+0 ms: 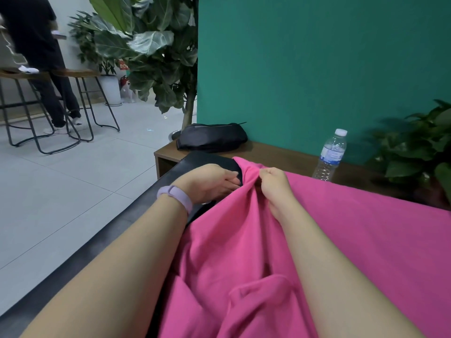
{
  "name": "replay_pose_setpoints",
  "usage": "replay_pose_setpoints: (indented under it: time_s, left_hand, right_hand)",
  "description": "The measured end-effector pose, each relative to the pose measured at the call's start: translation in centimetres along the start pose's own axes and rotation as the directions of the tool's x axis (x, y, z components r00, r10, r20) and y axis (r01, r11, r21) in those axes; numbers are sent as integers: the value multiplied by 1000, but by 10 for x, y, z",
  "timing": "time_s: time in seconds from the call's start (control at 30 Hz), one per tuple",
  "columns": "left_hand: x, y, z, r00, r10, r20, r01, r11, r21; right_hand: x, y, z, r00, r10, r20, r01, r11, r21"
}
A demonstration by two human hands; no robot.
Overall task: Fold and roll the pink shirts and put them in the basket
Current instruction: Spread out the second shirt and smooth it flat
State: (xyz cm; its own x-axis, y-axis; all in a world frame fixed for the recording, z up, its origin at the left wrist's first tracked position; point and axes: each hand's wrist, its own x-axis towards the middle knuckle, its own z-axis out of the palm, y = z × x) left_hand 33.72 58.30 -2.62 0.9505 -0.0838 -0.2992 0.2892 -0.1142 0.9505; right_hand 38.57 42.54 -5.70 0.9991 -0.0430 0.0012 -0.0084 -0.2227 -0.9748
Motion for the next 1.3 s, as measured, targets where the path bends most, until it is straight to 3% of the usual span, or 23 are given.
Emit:
replay_pose_setpoints:
  time_s: [0.07, 0.13, 0.3, 0.63, 0.83, 0.9, 1.0, 1.13, 1.3]
  left_hand:
    - [-1, 4, 11, 999, 25, -23, -27, 997, -73]
    - [-3, 5, 20, 999, 3, 47, 5, 988, -153]
    - [-1, 5, 25, 992, 54, -110, -45, 996, 78]
    - [3, 4, 5, 980, -10, -200, 26, 996, 80]
    - [-6, 8, -18, 967, -24, -255, 71, 982, 174]
    - [-6, 8, -32, 939, 41, -342, 33, 978, 208]
    - [-1, 10, -54, 839, 223, -496, -38, 934, 355]
    - [9, 11, -57, 822, 269, -502, 12, 873, 487]
    - [10, 4, -65, 860, 204, -468, 20, 903, 430]
  right_hand:
    - [3, 2, 0, 1000, 7, -9, -7, 1000, 10]
    - [5, 2, 0, 999, 21, -26, -20, 999, 32]
    - [6, 3, -1, 1000, 19, 0, -19, 999, 50]
    - [-2, 4, 1, 993, -107, 58, 110, 993, -46]
    - [-6, 7, 0, 976, -169, 135, 191, 967, -168]
    - [-6, 7, -1, 974, -181, 136, 204, 963, -177]
    - [-8, 6, -1, 971, -196, 133, 221, 952, -212]
    - [-11, 6, 0, 962, -230, 147, 263, 926, -272]
    - [-12, 5, 0, 959, -239, 151, 275, 916, -293]
